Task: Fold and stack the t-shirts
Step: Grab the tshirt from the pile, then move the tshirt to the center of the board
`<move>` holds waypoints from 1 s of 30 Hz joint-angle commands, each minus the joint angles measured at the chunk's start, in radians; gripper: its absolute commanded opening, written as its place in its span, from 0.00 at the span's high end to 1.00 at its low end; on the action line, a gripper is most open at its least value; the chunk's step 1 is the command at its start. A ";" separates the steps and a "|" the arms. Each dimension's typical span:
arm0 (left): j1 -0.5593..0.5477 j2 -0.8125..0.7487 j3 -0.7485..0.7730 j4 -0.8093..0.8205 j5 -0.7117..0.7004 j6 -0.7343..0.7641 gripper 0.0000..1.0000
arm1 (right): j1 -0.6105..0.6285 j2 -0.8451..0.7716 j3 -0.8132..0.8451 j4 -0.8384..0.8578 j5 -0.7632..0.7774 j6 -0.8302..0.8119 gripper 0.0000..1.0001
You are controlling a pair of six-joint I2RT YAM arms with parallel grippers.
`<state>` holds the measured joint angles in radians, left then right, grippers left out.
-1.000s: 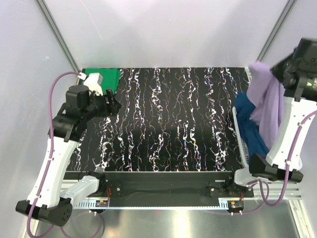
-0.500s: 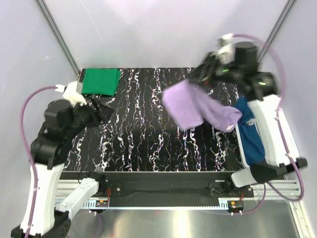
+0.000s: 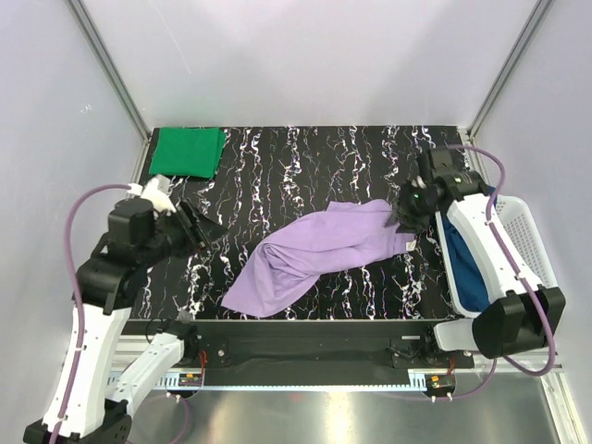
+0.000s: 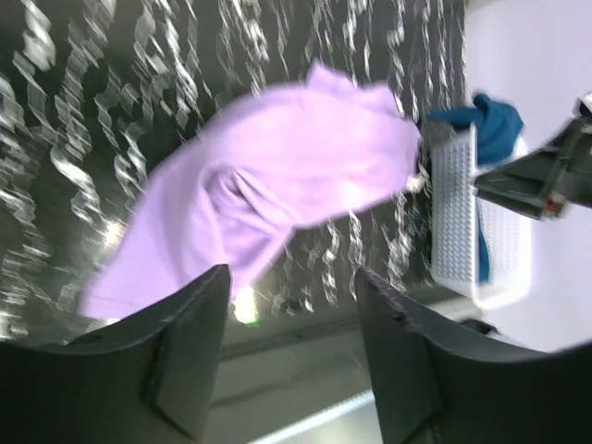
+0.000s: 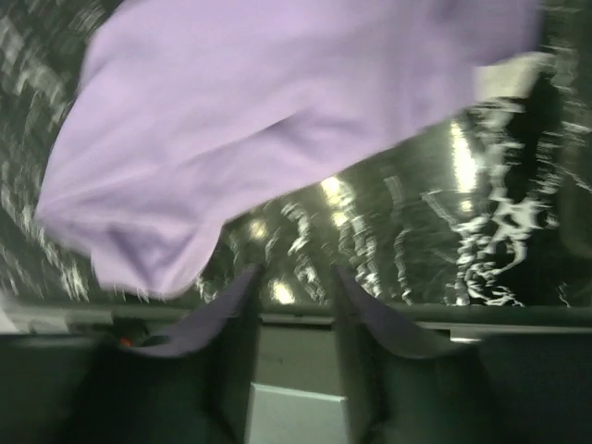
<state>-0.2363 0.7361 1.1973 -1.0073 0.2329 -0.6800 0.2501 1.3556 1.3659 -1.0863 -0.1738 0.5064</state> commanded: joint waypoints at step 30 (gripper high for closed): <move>-0.152 0.341 0.235 0.006 0.023 0.212 0.39 | -0.276 0.635 0.110 0.404 0.237 0.060 0.54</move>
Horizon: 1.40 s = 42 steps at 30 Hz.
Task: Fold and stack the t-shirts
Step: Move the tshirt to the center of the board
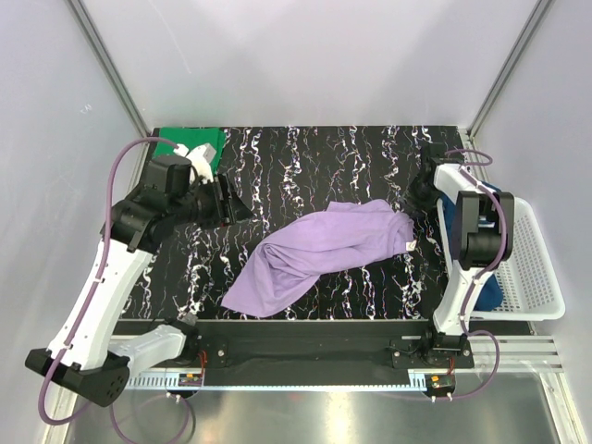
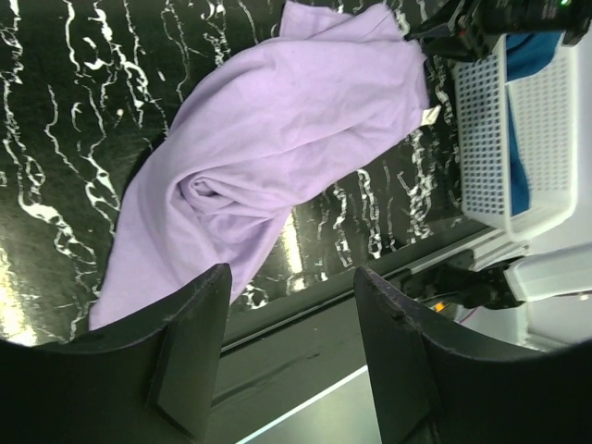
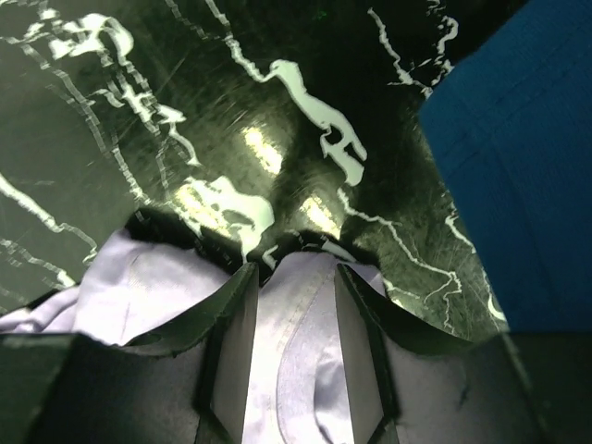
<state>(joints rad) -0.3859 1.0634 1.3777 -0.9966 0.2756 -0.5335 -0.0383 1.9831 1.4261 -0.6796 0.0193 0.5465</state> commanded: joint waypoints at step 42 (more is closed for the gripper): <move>-0.002 -0.378 0.241 0.000 -0.326 0.194 0.18 | 0.609 -0.599 1.065 0.110 -0.156 0.052 1.00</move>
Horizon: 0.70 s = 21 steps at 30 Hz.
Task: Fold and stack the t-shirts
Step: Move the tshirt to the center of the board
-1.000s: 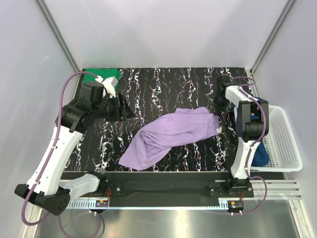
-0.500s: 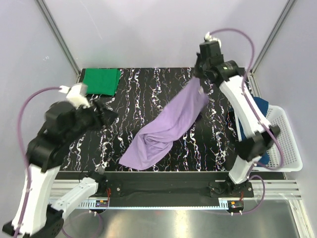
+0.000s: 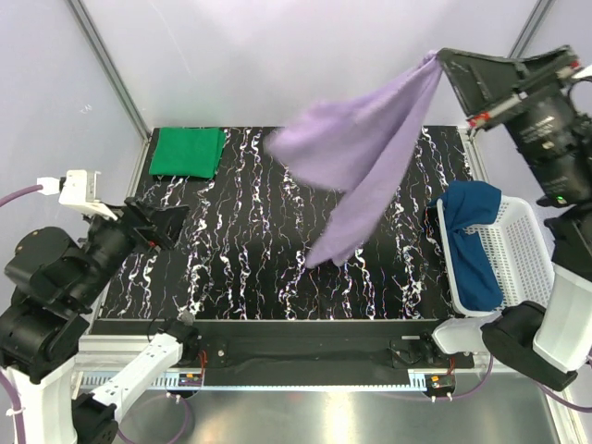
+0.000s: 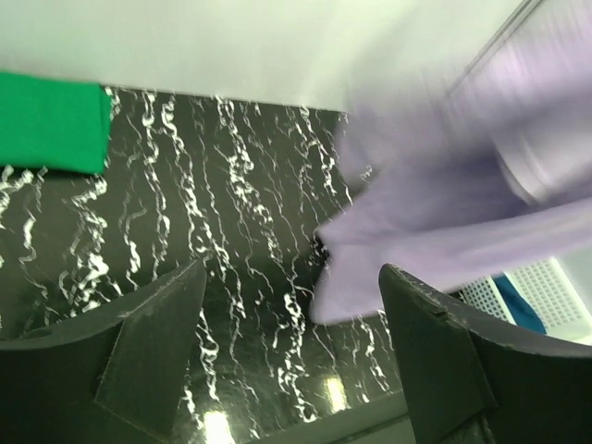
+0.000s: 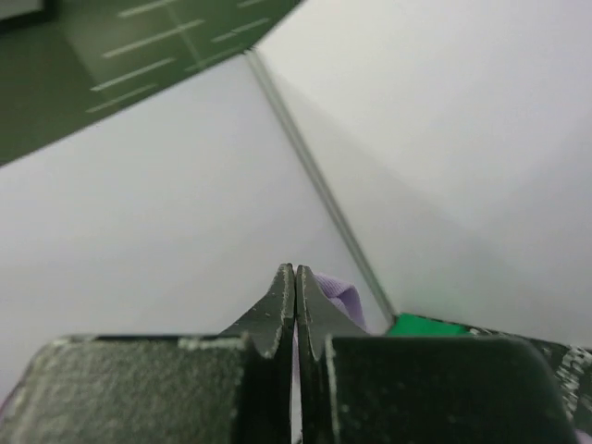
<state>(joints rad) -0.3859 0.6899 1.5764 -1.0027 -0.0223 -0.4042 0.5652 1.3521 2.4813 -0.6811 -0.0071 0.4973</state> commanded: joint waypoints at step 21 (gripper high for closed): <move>-0.002 0.042 0.051 0.009 -0.088 0.129 0.16 | 0.005 0.387 0.208 0.097 -0.152 -0.103 1.00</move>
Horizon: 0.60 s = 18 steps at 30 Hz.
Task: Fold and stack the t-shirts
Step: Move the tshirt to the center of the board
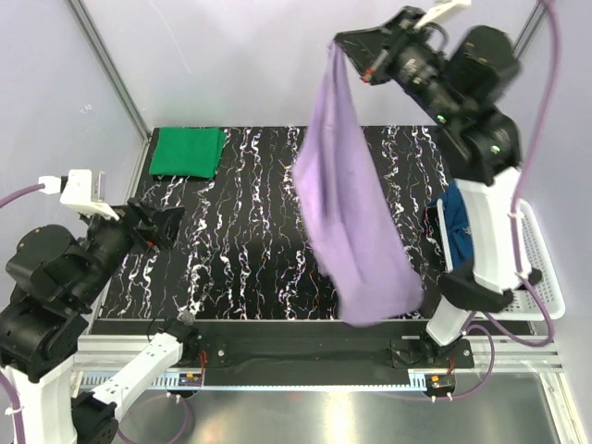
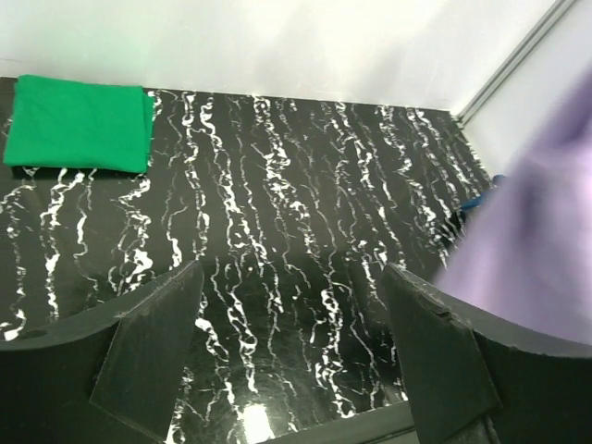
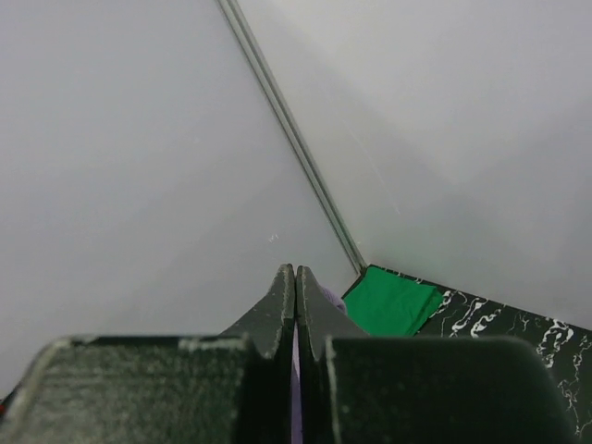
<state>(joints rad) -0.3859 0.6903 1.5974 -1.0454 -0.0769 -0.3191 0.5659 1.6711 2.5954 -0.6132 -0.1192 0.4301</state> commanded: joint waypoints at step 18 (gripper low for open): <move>-0.002 0.060 -0.237 0.007 0.032 -0.213 0.31 | 0.121 0.241 -0.470 -0.395 0.084 -0.023 0.25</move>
<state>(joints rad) -0.3859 0.6910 1.4162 -1.0637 -0.0795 -0.4492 0.6971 2.0430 2.1799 -0.8623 -0.1879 0.5293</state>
